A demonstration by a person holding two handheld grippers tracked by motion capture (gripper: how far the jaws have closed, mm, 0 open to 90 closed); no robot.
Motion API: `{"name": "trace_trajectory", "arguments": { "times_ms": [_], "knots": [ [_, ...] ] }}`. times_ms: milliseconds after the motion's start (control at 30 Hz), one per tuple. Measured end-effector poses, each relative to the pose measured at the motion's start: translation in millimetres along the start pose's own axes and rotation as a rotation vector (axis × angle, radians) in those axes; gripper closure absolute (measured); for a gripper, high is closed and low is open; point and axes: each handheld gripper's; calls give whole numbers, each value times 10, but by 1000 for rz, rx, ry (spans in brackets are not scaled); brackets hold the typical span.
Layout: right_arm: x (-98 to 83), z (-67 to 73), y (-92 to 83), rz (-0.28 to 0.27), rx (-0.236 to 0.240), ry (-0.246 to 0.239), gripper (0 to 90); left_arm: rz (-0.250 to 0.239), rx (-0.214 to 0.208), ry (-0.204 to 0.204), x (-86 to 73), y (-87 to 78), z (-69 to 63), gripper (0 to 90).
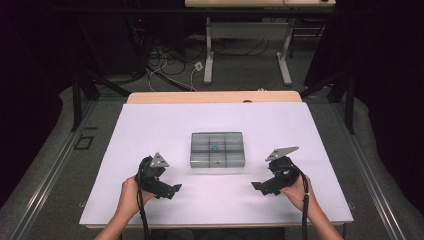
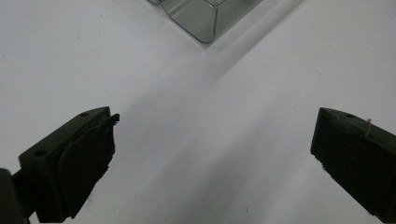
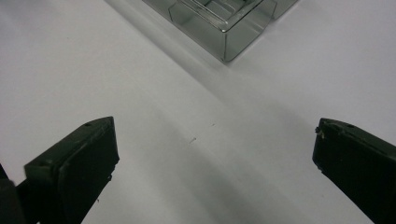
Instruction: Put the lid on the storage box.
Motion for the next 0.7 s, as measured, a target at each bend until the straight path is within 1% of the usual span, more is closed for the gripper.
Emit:
{"name": "trace_trajectory", "arguments": {
  "times_ms": [33, 100, 133, 167, 200, 233, 267, 300, 333, 367, 400, 433, 467, 500, 533, 567, 600, 667, 700],
  "knots": [
    [-18, 2, -8, 0, -8, -4, 0, 1, -6, -4, -9, -17, -5, 0],
    [-46, 17, -27, 14, -3, -1, 0, -8, -5, -2, -33, -40, -19, 0],
    [-67, 20, -27, 0, -9, -5, 0, -10, 0, 2, -40, -56, -24, 0],
    [-87, 25, -30, -6, 6, 4, 0, -14, 2, 5, -53, -72, -30, 0],
    [-97, 30, -49, 14, 1, 0, 0, -23, 6, 2, -69, -85, -36, 0],
    [-111, 29, -57, 20, -1, -10, 0, -21, 5, 0, -83, -98, -43, 0],
    [-139, 30, -56, 0, -2, -16, 0, -20, 5, 1, -100, -107, -50, 0],
    [-153, 36, -73, 14, -3, -12, 0, -24, 5, -3, -121, -112, -60, 0],
    [-176, 43, -72, 0, 0, -11, 0, -15, 0, -1, -136, -115, -66, 0],
    [-196, 47, -85, 4, -9, -13, 0, -5, -3, 1, -152, -118, -75, 0],
    [-214, 51, -93, 7, -13, -14, 0, -7, -5, -5, -171, -117, -85, 0],
    [-230, 51, -101, 9, -6, -14, 0, 3, -5, 6, -181, -126, -84, 0],
    [-248, 47, -112, 4, -9, -21, 0, 1, -3, 6, -194, -131, -91, 0],
    [-260, 49, -125, 4, -10, -17, 0, 4, -5, 5, -201, -145, -92, 0],
    [-274, 49, -142, 7, -20, -17, 0, -5, -1, 3, -213, -152, -99, 0],
    [-290, 49, -154, -7, -20, -18, 0, -5, -5, 3, -220, -171, -103, 0],
    [-304, 51, -171, -14, -23, -25, 0, -19, 3, 4, -233, -182, -109, 0],
    [-323, 58, -208, -16, -24, -18, 0, -25, 9, 8, -258, -212, -118, 0],
    [-336, 60, -224, -24, -28, -15, 0, -18, 10, 10, -271, -221, -123, 0]
  ]
}}
Point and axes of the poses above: each handheld gripper's, and its own axes: y roughly forward along the jaws, x roughly out of its top, z roughly to its left, and after that the axes turned 15 degrees about -z, right-handed
